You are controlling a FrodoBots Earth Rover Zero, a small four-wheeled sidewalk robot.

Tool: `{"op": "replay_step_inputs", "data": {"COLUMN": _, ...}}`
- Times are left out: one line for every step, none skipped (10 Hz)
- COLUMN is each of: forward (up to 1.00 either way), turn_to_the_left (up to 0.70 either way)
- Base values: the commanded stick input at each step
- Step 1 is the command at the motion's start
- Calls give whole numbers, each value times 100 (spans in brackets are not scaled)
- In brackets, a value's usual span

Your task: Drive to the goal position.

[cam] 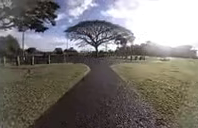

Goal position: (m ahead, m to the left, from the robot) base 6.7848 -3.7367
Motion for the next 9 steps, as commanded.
{"op": "replay_step_inputs", "data": {"forward": 45, "turn_to_the_left": 6}}
{"op": "replay_step_inputs", "data": {"forward": 45, "turn_to_the_left": 0}}
{"op": "replay_step_inputs", "data": {"forward": 45, "turn_to_the_left": 0}}
{"op": "replay_step_inputs", "data": {"forward": 45, "turn_to_the_left": 0}}
{"op": "replay_step_inputs", "data": {"forward": 45, "turn_to_the_left": 0}}
{"op": "replay_step_inputs", "data": {"forward": 45, "turn_to_the_left": 0}}
{"op": "replay_step_inputs", "data": {"forward": 45, "turn_to_the_left": 0}}
{"op": "replay_step_inputs", "data": {"forward": 45, "turn_to_the_left": 0}}
{"op": "replay_step_inputs", "data": {"forward": 45, "turn_to_the_left": 0}}
